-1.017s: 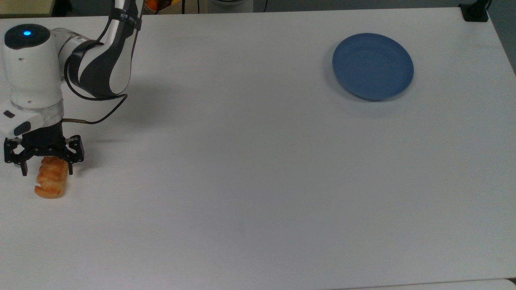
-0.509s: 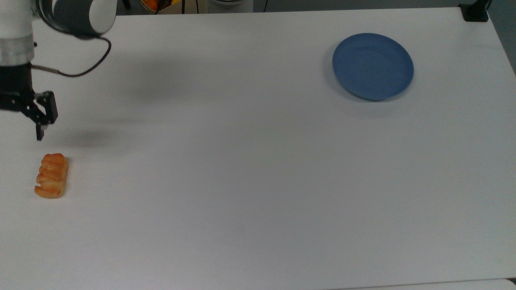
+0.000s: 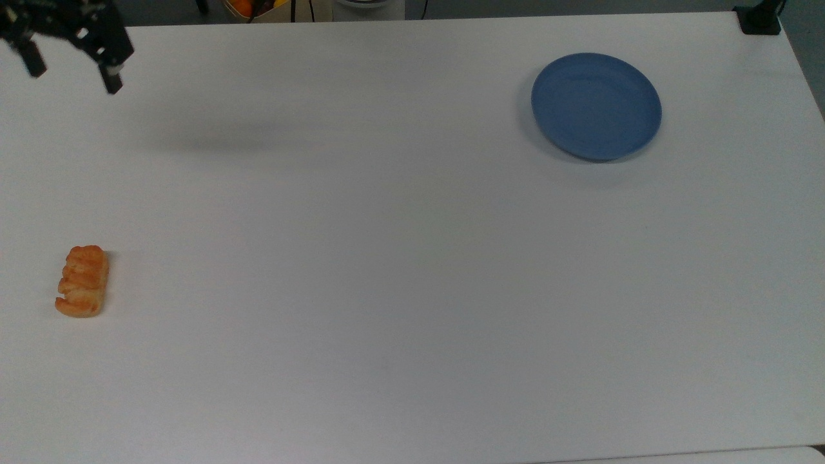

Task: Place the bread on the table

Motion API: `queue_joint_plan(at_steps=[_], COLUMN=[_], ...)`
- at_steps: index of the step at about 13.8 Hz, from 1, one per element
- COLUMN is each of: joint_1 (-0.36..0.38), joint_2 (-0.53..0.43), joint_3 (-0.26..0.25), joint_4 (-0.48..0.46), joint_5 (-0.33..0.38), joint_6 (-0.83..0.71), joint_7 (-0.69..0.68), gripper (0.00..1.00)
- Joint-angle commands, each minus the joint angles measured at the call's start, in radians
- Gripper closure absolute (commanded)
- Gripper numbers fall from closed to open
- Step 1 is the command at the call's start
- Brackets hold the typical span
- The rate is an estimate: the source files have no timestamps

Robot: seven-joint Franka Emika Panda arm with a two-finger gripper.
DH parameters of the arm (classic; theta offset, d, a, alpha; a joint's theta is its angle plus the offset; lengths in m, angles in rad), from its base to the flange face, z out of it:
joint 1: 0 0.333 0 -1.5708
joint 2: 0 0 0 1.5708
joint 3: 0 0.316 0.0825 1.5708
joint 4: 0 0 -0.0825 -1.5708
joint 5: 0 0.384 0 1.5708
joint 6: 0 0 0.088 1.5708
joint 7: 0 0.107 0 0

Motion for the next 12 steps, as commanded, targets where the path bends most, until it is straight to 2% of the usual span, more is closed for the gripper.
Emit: queue_joint_plan(at_steps=[1, 4, 6, 12], joint_1=[0.094, 0.194, 0.258, 0.378], joint_2=[-0.175, -0.291, -0.331, -0.336], joint_3=[-0.002, -0.001, 0.008, 0.008], joint_4=[-0.098, -0.172, -0.213, -0.293], joint_5=[0.011, 0.011, 0.011, 0.014], joint_6=[-0.266, -0.408, -0.414, -0.325], joint_7=[0.178, 0.195, 0.197, 0.186], gripper=[0.00, 0.00, 0.00, 0.00])
